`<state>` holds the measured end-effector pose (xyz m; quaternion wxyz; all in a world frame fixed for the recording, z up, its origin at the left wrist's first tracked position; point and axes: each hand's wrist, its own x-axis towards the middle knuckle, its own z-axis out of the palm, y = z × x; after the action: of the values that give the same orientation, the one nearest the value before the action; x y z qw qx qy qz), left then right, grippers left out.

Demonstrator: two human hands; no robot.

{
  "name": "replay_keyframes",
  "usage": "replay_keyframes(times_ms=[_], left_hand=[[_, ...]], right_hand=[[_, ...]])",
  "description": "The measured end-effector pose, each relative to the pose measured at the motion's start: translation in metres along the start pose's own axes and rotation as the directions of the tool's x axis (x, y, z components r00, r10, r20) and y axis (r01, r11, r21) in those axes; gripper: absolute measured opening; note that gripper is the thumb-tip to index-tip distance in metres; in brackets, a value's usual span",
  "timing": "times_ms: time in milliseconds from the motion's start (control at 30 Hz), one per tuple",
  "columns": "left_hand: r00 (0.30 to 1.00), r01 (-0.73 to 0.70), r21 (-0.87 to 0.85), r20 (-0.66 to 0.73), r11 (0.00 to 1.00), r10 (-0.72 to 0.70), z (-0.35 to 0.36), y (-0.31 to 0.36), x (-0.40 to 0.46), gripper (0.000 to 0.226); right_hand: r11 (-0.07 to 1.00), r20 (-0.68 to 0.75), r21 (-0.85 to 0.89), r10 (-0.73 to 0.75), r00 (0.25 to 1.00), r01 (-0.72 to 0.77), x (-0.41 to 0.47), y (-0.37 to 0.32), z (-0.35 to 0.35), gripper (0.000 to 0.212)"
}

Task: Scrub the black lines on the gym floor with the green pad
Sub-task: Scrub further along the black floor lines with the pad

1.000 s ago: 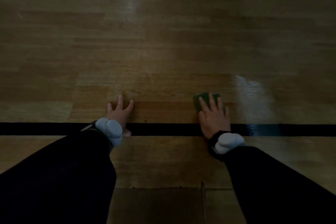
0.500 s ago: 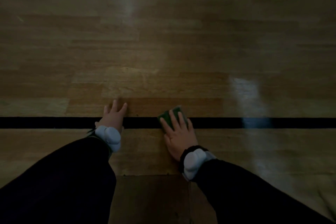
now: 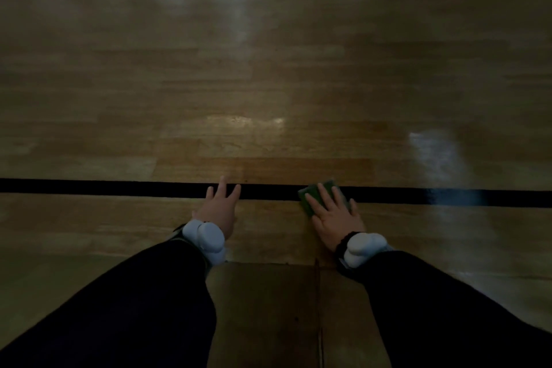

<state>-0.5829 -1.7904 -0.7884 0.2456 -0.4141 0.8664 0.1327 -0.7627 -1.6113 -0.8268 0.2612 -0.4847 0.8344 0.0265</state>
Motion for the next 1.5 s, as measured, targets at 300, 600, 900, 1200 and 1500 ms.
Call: replay_keyframes(times_ms=[300, 600, 900, 1200, 1500], left_hand=[[0.999, 0.046, 0.031, -0.008, 0.998, -0.046, 0.013, -0.015, -0.04, 0.074], [1.0, -0.004, 0.037, -0.027, 0.999, 0.005, 0.021, 0.003, -0.067, 0.071], [0.996, -0.083, 0.027, 0.035, 0.996, 0.082, 0.02, 0.02, -0.072, 0.07], [0.996, -0.082, 0.054, 0.038, 0.995, 0.08, 0.028, 0.025, -0.098, 0.07], [0.994, 0.013, 0.004, 0.106, 1.0, -0.014, 0.034, -0.03, -0.124, 0.066]], right_hand=[[0.983, 0.003, 0.046, 0.178, 0.984, -0.178, -0.009, 0.044, -0.001, 0.055], [0.946, 0.123, -0.142, -0.277, 0.953, 0.293, -0.045, -0.03, 0.03, 0.059], [0.75, 0.283, -0.199, -0.572, 0.77, 0.63, -0.092, -0.073, 0.075, 0.058], [0.893, 0.137, -0.19, -0.387, 0.912, 0.408, -0.067, -0.046, 0.042, 0.057], [0.952, 0.079, -0.13, -0.268, 0.96, 0.276, -0.049, -0.05, 0.044, 0.058]])
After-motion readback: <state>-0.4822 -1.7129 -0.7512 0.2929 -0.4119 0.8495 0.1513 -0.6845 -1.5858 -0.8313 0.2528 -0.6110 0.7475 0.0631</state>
